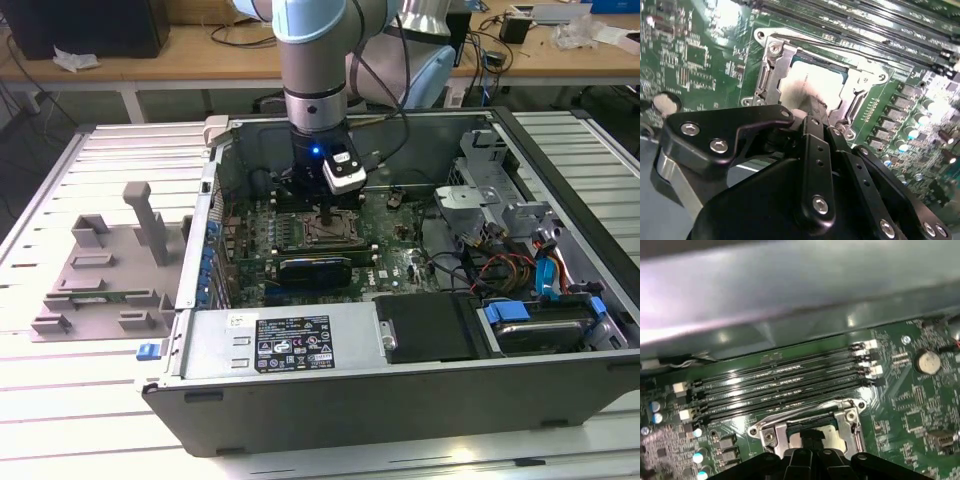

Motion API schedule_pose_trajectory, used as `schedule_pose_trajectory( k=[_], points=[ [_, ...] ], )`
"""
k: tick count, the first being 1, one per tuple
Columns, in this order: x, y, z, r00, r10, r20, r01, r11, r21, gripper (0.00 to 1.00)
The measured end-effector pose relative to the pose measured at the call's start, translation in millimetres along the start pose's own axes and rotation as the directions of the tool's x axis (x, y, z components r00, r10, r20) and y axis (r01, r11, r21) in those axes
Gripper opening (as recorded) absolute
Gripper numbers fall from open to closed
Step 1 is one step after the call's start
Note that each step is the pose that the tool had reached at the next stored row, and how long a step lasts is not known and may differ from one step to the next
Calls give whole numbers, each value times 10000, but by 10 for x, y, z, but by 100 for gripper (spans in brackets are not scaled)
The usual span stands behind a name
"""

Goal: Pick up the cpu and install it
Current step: 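Install the first cpu locking lever, then install the second cpu locking lever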

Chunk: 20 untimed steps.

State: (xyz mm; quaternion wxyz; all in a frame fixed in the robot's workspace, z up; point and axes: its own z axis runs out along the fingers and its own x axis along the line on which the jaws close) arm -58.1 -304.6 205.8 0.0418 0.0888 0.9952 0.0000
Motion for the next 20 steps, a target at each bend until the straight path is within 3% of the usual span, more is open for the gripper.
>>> schedule_pose_trajectory(
  k=[1, 3, 5, 12, 20],
  points=[
    [-3, 1, 4, 9982, -598, -4, 598, 9982, -51, 11],
    [-27, -42, 8, 9951, -985, -6, 985, 9951, -81, 11],
    [-51, -156, 10, 9950, -1000, -5, 1000, 9949, -84, 11],
    [-77, -151, -304, 9948, -1014, -7, 1014, 9948, -84, 11],
    [-78, -151, -314, 9948, -1014, -6, 1014, 9948, -84, 11]
  ],
)
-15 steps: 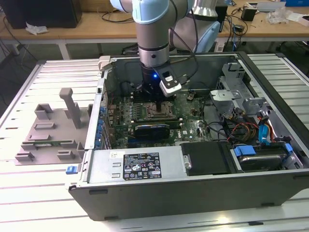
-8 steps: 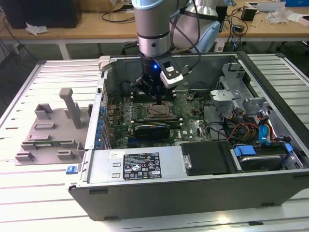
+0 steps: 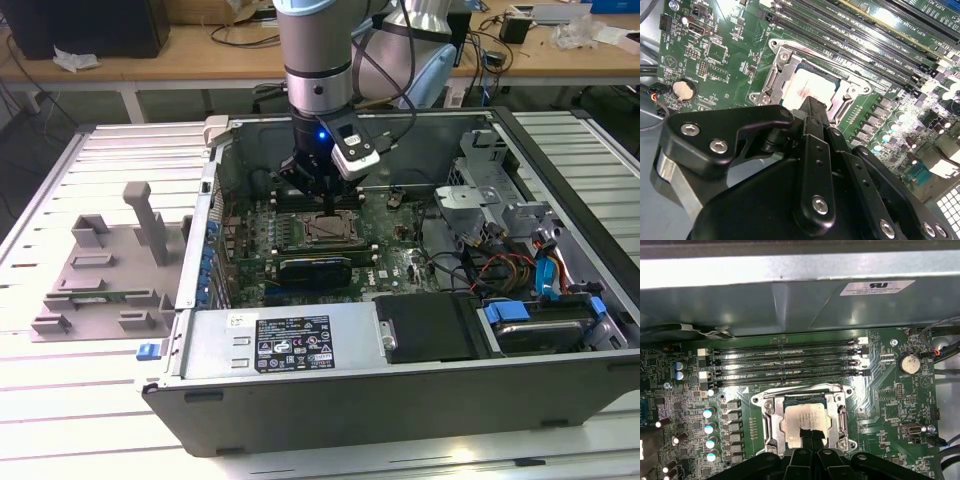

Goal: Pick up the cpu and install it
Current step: 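Install the second cpu locking lever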

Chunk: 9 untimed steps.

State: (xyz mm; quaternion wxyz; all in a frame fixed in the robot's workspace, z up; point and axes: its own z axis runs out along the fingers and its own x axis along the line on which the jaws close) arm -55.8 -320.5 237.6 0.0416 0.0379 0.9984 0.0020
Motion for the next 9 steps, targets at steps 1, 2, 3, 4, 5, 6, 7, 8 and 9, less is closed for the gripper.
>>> schedule_pose_trajectory(
  k=[1, 2, 3, 4, 5, 6, 7, 8, 9],
  points=[
    [0, 0, 0, 10000, 0, 0, 0, 10000, 0, 11],
    [0, 0, -1, 10000, 0, -1, 0, 10000, 0, 11],
    [0, 0, -1, 10000, 0, 0, 0, 10000, 1, 11],
    [0, 0, -1, 10000, 0, 0, 0, 10000, 0, 11],
    [0, 0, -1, 10000, 0, 0, 0, 10000, 0, 11],
    [0, -2, -2, 10000, 0, -2, 0, 10000, 2, 11],
    [0, -6, -3, 10000, -1, -3, 1, 10000, 6, 11],
    [-1, -13, -2, 10000, -1, -2, 1, 10000, 2, 11],
    [-3, -35, -2, 10000, 0, -1, 0, 10000, 2, 11]
  ],
)
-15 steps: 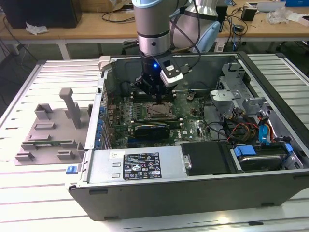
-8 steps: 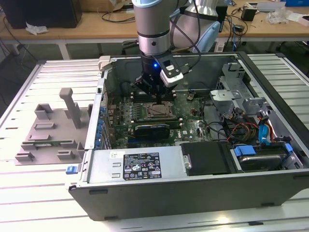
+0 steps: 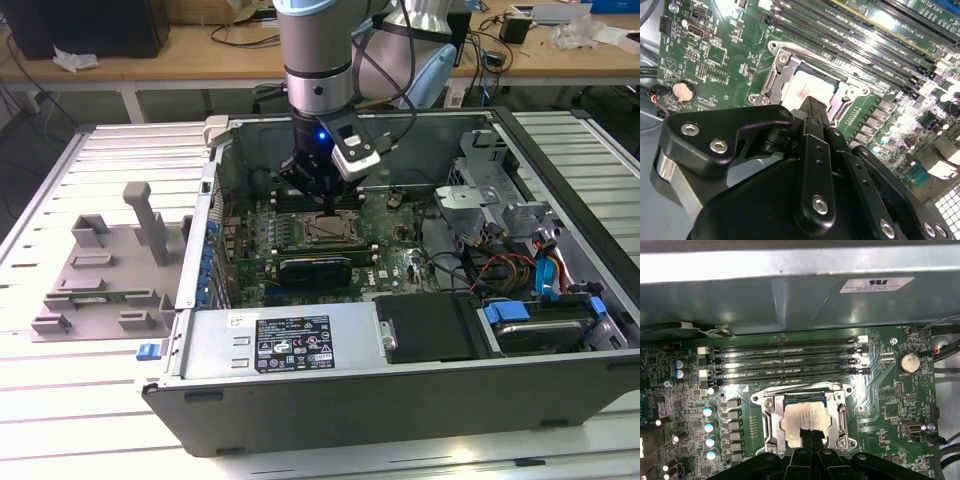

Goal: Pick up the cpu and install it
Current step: 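Install the second cpu locking lever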

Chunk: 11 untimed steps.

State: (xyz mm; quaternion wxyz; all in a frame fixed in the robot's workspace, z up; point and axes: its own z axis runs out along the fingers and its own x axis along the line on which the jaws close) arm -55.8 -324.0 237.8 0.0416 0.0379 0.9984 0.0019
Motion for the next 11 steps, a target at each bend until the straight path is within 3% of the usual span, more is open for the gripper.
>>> schedule_pose_trajectory(
  k=[4, 11],
  points=[
    [-8, -109, 0, 10000, 0, 1, 0, 10000, -1, 11],
    [-17, -221, 0, 10000, 0, 1, 0, 10000, -1, 11]
  ],
)
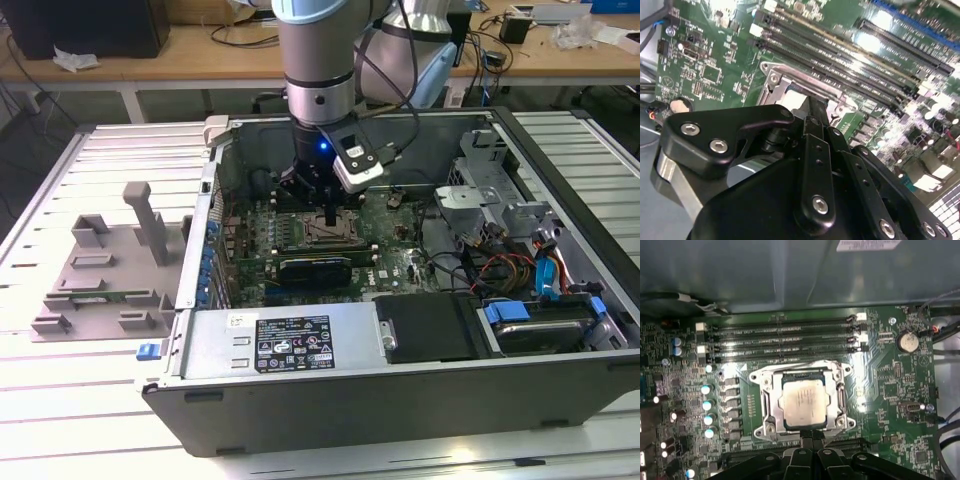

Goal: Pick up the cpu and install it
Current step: 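Install the second cpu locking lever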

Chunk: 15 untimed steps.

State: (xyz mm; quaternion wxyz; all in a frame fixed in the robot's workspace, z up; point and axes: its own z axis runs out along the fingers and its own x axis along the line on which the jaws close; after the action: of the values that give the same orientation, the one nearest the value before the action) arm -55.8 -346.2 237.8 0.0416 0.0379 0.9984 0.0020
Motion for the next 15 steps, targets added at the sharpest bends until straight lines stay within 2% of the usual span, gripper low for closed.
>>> schedule_pose_trajectory(
  k=[6, 9, 12, 13, 15],
  points=[
    [-10, -130, 0, 10000, -1, 0, 1, 10000, -1, 11],
    [-9, -135, 4, 10000, -25, 1, 25, 10000, -1, 11],
    [-6, -154, 11, 9993, -381, -2, 381, 9993, -29, 11],
    [2, -163, 17, 9985, -541, -3, 541, 9985, -43, 11],
    [76, -173, 21, 9980, -628, -3, 628, 9980, -50, 11]
  ],
)
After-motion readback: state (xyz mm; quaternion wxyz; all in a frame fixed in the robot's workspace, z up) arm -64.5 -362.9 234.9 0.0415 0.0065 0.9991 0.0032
